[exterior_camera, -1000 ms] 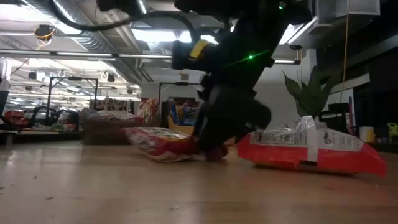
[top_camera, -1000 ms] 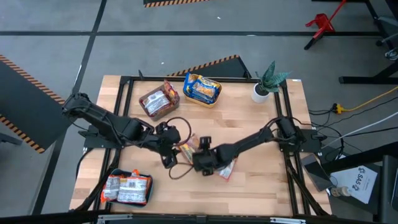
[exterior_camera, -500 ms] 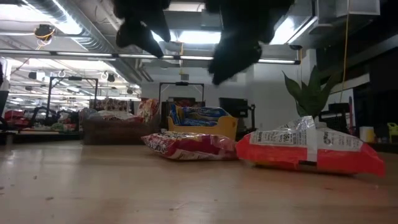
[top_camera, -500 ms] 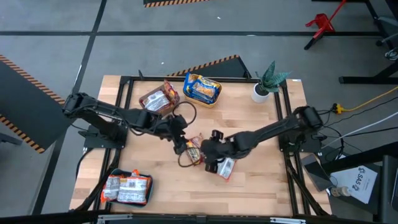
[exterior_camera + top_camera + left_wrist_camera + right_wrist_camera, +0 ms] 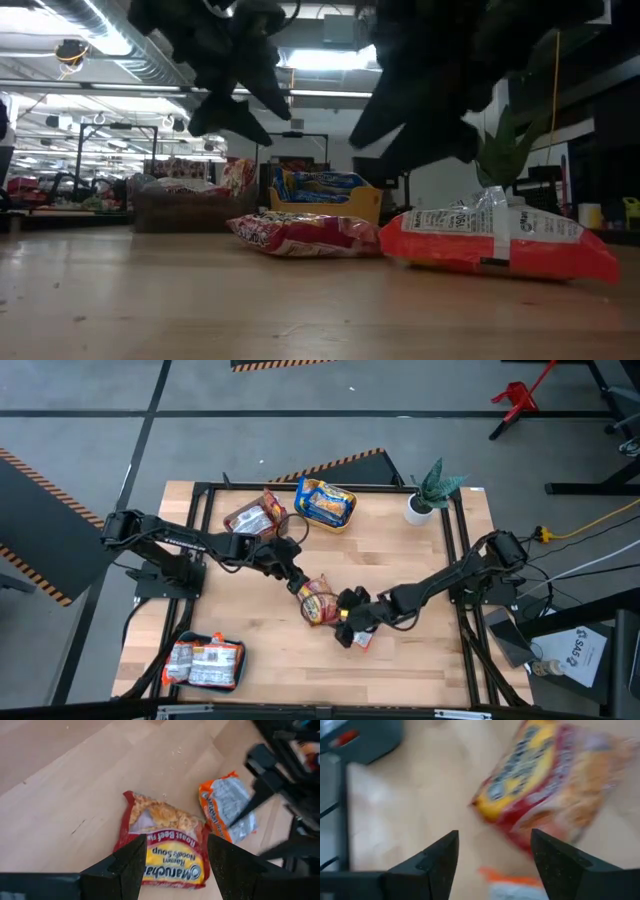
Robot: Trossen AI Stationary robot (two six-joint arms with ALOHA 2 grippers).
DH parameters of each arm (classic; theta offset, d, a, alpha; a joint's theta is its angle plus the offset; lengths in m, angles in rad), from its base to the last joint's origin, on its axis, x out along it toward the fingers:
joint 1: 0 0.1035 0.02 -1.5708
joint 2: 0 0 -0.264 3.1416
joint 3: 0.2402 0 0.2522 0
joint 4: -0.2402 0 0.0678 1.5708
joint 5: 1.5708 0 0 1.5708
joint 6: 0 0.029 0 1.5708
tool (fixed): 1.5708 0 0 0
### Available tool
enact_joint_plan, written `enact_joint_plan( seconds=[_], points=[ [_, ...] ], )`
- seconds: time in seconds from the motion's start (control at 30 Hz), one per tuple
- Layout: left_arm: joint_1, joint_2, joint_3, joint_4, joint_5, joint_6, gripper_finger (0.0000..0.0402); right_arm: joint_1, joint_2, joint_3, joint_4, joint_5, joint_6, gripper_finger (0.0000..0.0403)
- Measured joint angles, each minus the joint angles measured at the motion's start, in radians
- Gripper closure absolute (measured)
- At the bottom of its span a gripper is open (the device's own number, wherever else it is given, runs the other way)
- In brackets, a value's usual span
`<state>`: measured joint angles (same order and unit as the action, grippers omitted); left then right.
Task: Sort Maruchan noodles
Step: Put the red noodle pack into the gray bin
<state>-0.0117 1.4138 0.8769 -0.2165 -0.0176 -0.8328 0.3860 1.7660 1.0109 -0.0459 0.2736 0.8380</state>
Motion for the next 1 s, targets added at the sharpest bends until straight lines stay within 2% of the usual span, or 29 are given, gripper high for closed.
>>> enact_joint_plan(
  seconds=[0.13, 0.43, 0.63, 0.77, 0.87, 1.0],
  points=[
    [0.027, 0.000, -0.021, 0.036, 0.013, -0.004, 0.0200, -0.007, 0.000, -0.007, 0.004, 0.083, -0.033, 0.0204],
    [0.058, 0.000, -0.023, 0.030, 0.057, 0.001, 0.0200, -0.061, 0.068, -0.007, 0.071, -0.001, -0.092, 0.0270],
    [0.057, 0.000, -0.023, -0.006, 0.121, 0.001, 0.0200, -0.090, 0.068, 0.018, 0.080, -0.092, -0.263, 0.0314],
    [0.042, 0.000, -0.023, -0.018, 0.156, -0.009, 0.0200, -0.114, 0.069, 0.043, 0.039, -0.102, -0.407, 0.0343],
    [0.025, 0.000, -0.023, -0.069, 0.165, -0.023, 0.0200, -0.182, 0.069, 0.065, 0.013, -0.117, -0.491, 0.0365],
    [0.016, -0.010, -0.023, -0.127, 0.155, -0.035, 0.0200, -0.262, 0.069, 0.067, 0.025, -0.205, -0.599, 0.0389]
  ],
)
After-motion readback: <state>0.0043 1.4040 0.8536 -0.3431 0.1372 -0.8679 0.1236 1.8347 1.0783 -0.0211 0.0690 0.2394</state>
